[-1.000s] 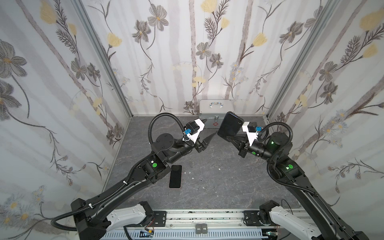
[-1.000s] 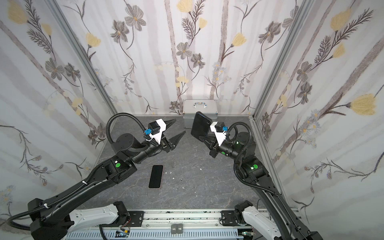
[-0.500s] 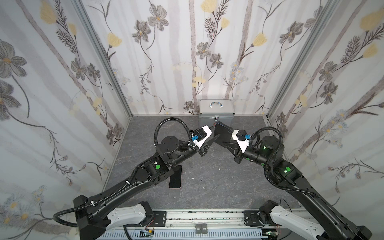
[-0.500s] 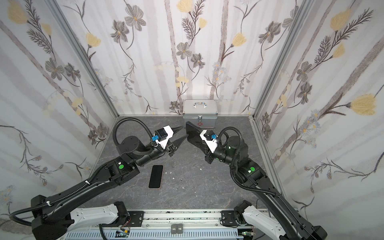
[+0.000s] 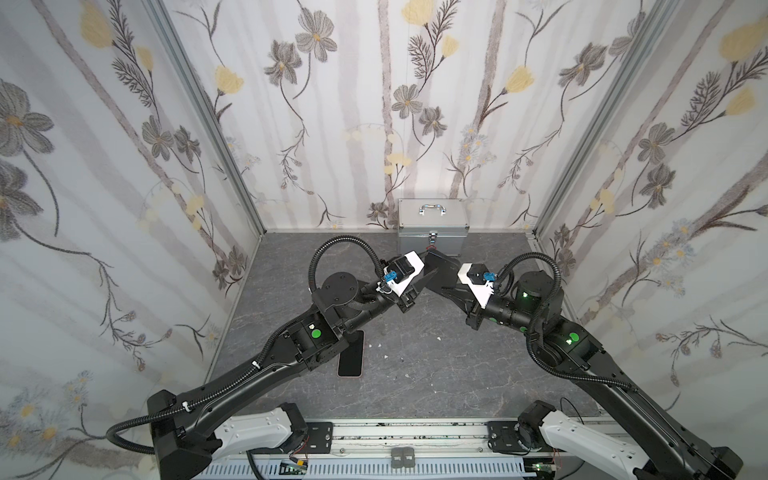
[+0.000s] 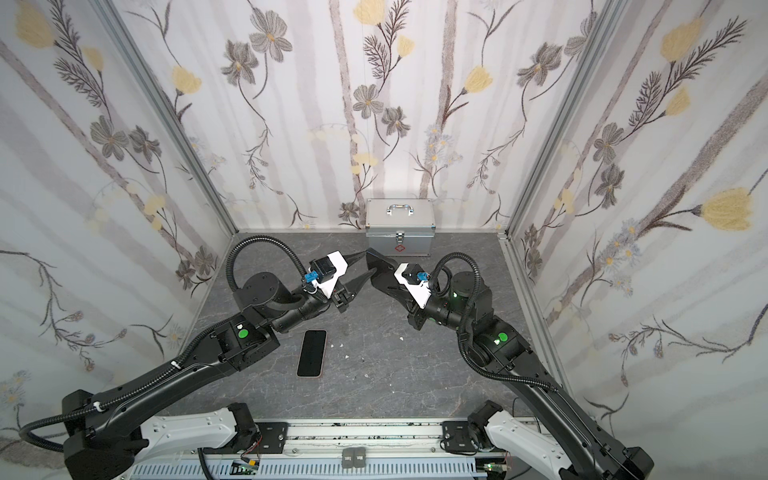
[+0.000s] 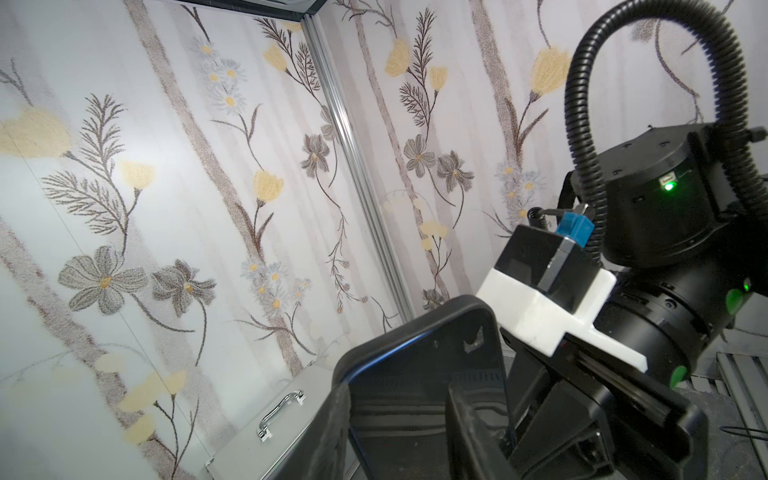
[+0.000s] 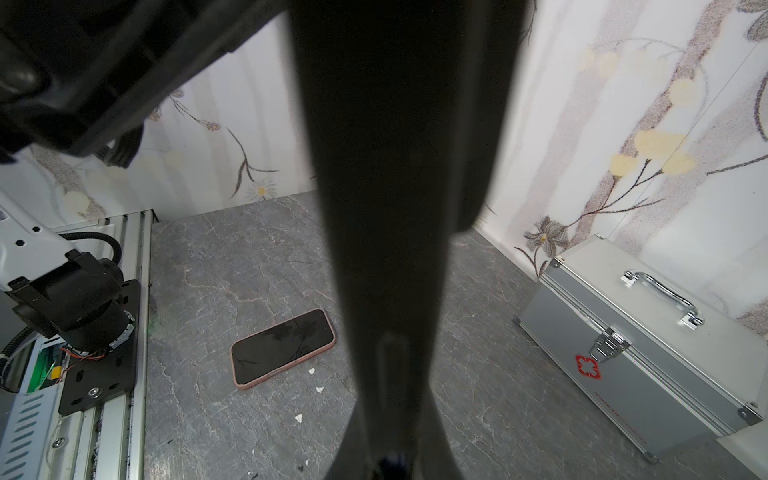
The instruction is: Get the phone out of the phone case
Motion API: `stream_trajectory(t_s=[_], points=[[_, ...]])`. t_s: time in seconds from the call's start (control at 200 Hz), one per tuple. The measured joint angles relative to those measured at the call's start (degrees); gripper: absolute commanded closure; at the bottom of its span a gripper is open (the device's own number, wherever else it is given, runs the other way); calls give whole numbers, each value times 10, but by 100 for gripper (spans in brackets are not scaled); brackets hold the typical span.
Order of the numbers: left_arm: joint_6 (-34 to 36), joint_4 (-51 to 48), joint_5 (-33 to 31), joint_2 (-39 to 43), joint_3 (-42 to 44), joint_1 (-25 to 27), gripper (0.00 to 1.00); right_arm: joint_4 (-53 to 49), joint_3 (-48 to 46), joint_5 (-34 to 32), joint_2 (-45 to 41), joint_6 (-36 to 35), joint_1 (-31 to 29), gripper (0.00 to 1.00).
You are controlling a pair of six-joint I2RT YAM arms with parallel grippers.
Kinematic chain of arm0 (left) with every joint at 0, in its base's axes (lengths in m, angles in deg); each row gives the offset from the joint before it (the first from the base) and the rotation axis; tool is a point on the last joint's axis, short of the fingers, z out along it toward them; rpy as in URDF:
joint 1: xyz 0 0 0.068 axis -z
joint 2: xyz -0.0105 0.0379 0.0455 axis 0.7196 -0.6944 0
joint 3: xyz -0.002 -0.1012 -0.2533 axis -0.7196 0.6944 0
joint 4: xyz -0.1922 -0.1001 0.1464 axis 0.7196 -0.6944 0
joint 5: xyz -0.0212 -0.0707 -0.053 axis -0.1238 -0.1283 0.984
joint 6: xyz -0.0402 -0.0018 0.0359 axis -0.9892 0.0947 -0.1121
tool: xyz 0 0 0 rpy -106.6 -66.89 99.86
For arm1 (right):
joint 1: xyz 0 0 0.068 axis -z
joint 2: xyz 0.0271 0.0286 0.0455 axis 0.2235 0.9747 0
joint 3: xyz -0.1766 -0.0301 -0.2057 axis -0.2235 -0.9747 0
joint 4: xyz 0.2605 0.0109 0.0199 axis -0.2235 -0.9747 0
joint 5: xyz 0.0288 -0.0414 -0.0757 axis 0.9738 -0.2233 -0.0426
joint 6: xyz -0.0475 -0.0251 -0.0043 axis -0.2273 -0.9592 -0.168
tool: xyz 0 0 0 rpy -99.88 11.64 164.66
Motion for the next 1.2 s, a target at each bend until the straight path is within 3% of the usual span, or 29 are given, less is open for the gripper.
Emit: stream_trajectory(t_s=[0.61,0.879,1.199], points=[[3,7,-15,2,13,0,55,2,-31,-41,-30,1,-11,100],[3,7,-11,-2,13,0,62,12,-30,-49,-22,1,-11,100],[3,7,-7,-4,14,0,62,12,-27,-42,-15,1,-11,100]])
